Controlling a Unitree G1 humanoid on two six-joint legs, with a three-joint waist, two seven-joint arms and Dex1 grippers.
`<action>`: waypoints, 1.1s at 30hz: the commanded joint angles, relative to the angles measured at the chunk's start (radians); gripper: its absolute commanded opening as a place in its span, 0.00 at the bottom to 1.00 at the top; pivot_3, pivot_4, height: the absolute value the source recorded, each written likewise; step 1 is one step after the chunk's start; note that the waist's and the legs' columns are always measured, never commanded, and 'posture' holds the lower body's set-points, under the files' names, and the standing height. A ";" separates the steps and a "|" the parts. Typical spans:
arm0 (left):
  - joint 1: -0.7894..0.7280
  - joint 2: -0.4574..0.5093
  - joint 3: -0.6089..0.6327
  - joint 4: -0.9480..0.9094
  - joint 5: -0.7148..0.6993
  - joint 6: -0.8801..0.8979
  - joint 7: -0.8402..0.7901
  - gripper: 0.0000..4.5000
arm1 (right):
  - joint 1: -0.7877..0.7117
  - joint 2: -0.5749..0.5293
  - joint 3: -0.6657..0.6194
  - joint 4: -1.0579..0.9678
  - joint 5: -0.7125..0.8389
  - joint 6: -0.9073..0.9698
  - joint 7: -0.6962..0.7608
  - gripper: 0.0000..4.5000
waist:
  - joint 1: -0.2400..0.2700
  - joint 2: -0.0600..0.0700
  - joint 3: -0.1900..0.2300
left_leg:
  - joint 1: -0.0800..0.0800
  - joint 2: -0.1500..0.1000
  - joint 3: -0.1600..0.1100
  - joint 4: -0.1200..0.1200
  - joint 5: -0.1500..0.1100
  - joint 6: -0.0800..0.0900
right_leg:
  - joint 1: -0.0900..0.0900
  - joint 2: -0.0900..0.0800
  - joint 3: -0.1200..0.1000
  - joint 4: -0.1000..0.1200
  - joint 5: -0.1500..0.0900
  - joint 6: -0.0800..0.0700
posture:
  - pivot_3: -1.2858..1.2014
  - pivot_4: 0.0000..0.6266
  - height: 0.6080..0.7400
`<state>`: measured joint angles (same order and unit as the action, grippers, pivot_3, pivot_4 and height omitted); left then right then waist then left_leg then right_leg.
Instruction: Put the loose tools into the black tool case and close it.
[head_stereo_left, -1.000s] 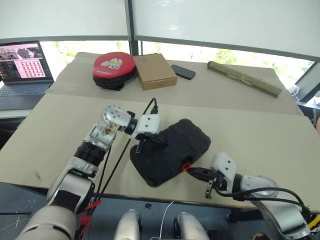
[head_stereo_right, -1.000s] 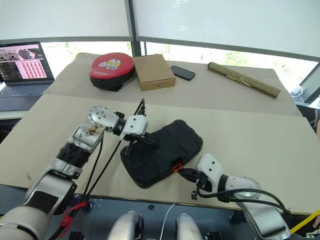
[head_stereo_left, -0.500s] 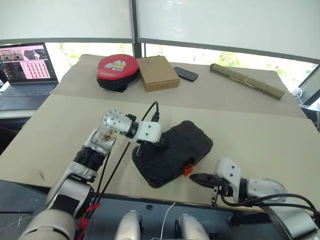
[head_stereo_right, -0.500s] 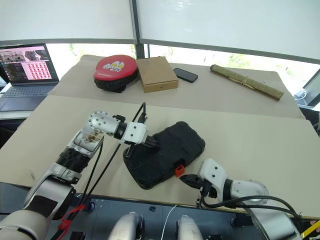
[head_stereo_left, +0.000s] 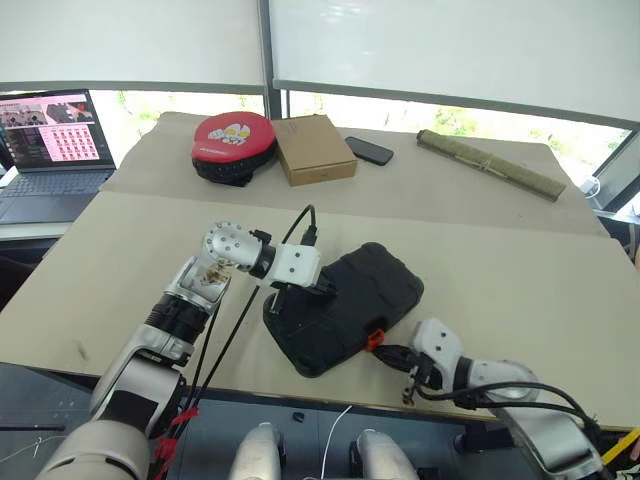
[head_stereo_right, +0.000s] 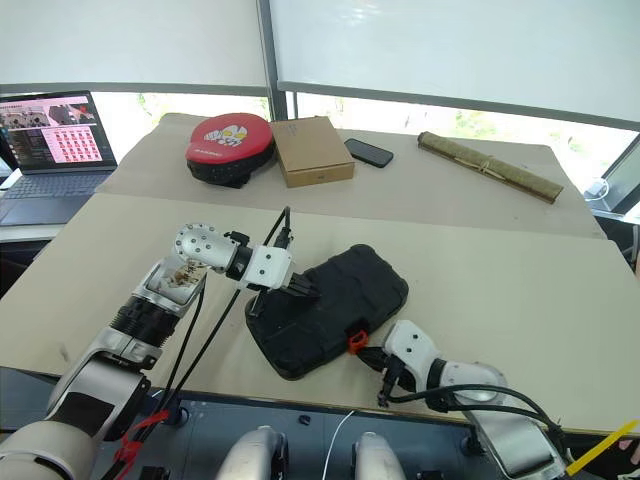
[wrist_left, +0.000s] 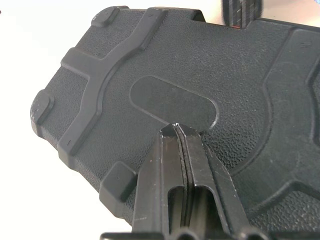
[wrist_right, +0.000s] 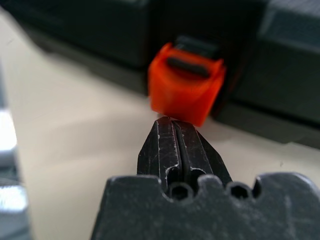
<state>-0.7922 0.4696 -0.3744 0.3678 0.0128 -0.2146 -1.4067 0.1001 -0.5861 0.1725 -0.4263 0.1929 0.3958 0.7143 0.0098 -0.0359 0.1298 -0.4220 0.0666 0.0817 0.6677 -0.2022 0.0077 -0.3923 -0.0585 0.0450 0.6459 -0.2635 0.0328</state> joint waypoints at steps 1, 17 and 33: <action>0.033 -0.007 -0.087 0.024 0.040 -0.001 -0.057 0.01 | -0.009 0.036 -0.028 -0.041 0.019 -0.016 -0.034 0.00 | 0.000 -0.001 0.000 | 0.000 0.000 0.000 0.000 0.000 0.000 | 0.000 0.000 0.000 0.000 0.000 0.000 | 0.52 0.24 1.00; 0.010 -0.043 -0.103 0.097 0.066 -0.060 -0.053 0.01 | 0.014 0.100 -0.124 -0.197 0.056 -0.075 -0.062 0.00 | -0.002 0.001 0.000 | -0.002 0.000 0.001 0.000 0.000 0.000 | -0.003 0.000 0.001 0.000 0.000 -0.001 | 0.52 0.24 1.00; -0.001 -0.061 -0.110 0.140 0.068 -0.093 -0.070 0.00 | 0.201 0.112 -0.225 -0.381 0.164 0.263 -0.187 0.74 | -0.001 0.000 -0.005 | 0.001 0.000 0.000 -0.003 0.000 0.000 | 0.000 0.000 0.000 0.000 -0.006 -0.008 | 0.52 0.24 1.00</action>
<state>-0.8288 0.4022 -0.4076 0.4500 0.0268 -0.3111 -1.4322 0.3062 -0.4810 -0.0508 -0.7604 0.3379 0.6444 0.5495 0.0085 -0.0358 0.1243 -0.4205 0.0671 0.0817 0.6644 -0.2025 0.0073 -0.3921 -0.0589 0.0452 0.6455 -0.2693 0.0250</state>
